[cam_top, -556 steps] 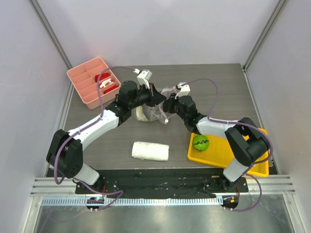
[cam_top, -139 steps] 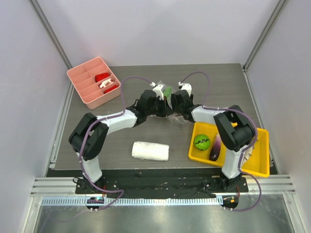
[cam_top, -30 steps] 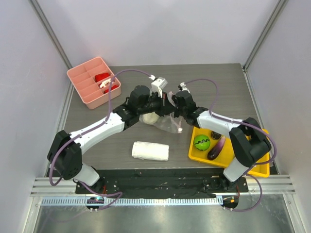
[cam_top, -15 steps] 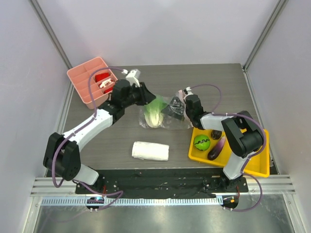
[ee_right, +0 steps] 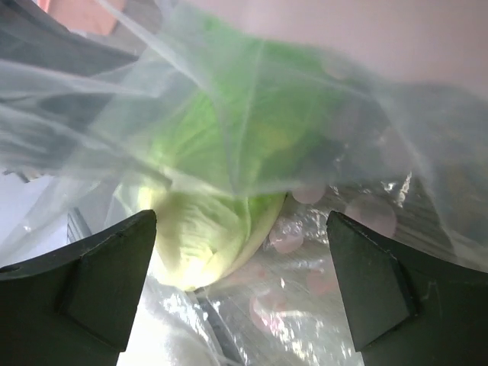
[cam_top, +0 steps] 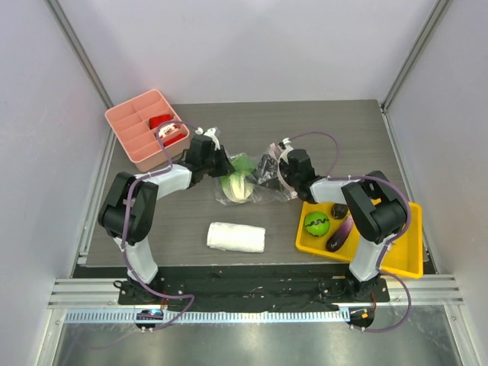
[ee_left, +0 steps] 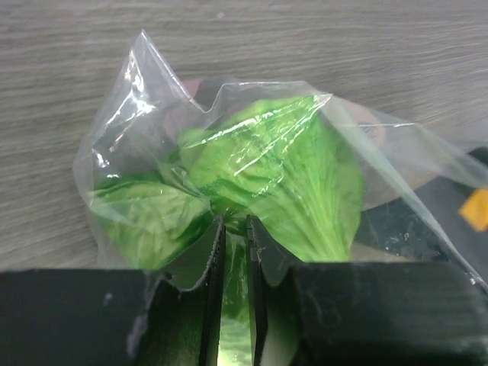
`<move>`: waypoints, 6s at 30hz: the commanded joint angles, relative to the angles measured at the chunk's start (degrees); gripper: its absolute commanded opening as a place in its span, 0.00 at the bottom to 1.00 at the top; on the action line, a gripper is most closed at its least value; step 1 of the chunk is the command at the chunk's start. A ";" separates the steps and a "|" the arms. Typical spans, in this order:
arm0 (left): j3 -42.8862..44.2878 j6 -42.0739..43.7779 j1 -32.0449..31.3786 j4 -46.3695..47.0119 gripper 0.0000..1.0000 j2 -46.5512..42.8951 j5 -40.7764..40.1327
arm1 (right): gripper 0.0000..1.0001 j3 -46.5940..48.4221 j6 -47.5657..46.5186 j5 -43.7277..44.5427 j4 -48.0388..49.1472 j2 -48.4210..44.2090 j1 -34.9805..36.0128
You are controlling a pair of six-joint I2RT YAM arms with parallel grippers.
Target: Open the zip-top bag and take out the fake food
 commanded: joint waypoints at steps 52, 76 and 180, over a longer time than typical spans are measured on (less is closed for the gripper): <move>-34.98 -46.66 12.09 83.56 0.98 -10.78 28.04 | 0.01 -1.45 32.39 -19.68 20.93 -9.95 -6.02; -31.02 -24.42 14.80 48.40 0.00 -17.28 17.32 | 0.01 0.32 -0.65 -3.85 -26.81 -29.54 -5.58; -20.39 4.32 10.94 19.58 0.00 -19.65 -27.85 | 0.02 11.62 -4.22 9.75 -66.40 -60.40 -6.81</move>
